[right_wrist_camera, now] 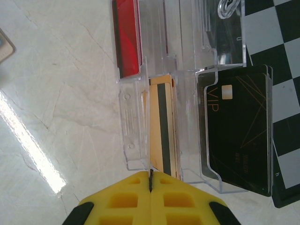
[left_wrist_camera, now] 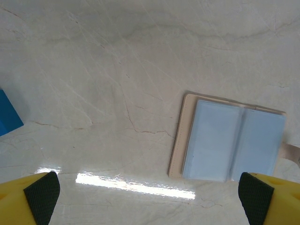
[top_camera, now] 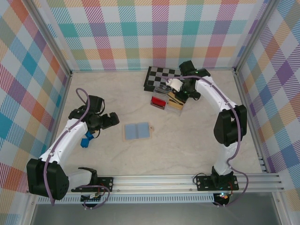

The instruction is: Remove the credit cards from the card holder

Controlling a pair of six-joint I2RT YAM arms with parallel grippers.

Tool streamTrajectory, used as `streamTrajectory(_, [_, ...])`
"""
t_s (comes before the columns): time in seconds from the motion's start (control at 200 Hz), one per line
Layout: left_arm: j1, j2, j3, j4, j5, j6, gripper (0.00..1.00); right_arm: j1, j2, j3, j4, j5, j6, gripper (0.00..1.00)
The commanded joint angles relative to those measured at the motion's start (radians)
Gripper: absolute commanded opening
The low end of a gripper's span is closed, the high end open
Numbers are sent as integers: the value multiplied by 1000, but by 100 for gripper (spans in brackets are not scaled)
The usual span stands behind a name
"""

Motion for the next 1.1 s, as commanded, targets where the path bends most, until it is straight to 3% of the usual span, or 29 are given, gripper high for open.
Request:
streamTrajectory(0.0, [10, -17, -8, -1, 2, 21, 100, 0, 31, 39, -61, 11, -59, 0])
streamTrajectory(0.755, [10, 18, 1, -8, 16, 24, 100, -16, 129, 71, -85, 120, -86, 0])
streamTrajectory(1.095, [10, 32, 2, -4, 35, 28, 100, -17, 161, 86, -105, 87, -37, 0])
